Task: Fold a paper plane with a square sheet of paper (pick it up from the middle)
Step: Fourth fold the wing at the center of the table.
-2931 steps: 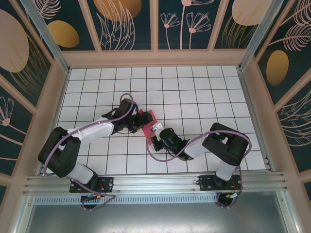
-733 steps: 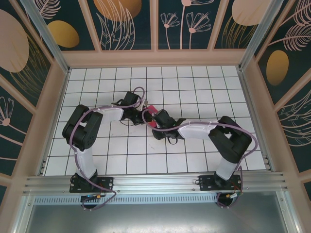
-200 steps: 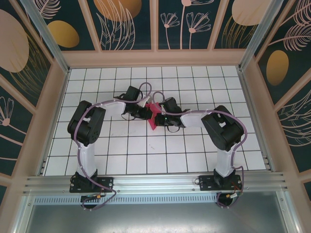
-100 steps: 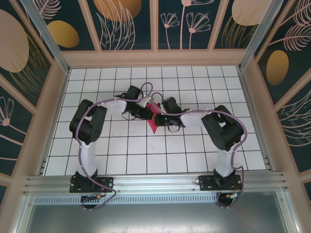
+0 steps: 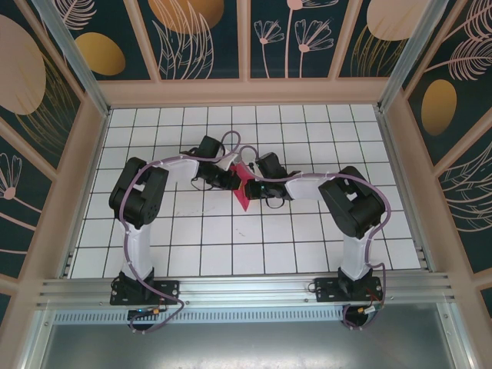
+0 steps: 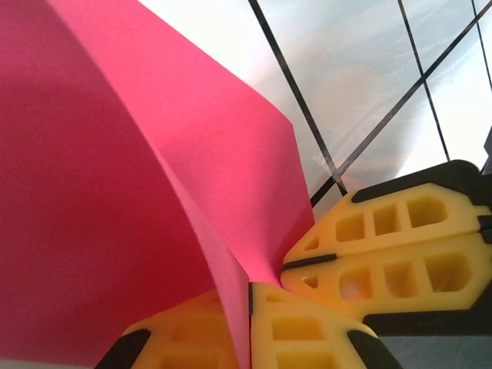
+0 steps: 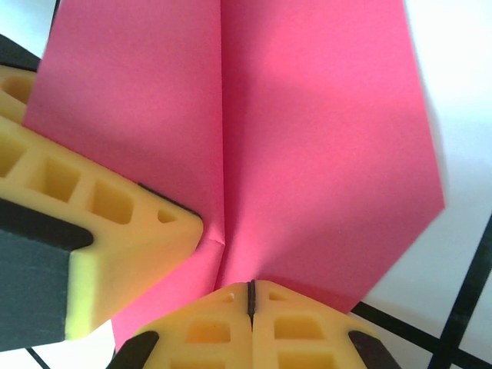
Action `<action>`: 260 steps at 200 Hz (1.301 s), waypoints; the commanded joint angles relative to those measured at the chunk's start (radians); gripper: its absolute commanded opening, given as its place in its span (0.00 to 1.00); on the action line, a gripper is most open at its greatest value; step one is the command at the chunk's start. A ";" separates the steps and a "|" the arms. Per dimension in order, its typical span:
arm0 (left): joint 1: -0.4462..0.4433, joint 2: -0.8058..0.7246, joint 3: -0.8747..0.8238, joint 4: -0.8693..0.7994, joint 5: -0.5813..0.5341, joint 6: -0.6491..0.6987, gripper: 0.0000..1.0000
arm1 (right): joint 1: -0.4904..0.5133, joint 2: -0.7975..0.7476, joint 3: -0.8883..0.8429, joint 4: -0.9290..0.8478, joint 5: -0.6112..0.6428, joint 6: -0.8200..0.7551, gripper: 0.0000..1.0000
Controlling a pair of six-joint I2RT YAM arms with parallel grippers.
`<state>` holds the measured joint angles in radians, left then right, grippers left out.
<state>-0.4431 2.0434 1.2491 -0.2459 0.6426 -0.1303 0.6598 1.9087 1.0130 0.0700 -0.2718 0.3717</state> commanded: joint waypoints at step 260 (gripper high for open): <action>0.009 0.021 -0.030 0.036 0.055 0.031 0.13 | -0.009 -0.016 -0.100 0.102 -0.249 0.191 0.05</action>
<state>-0.4385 2.0647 1.2285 -0.1947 0.6777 -0.1154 0.6487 1.8816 0.9024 0.2058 -0.5247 0.5838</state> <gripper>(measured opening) 0.131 0.069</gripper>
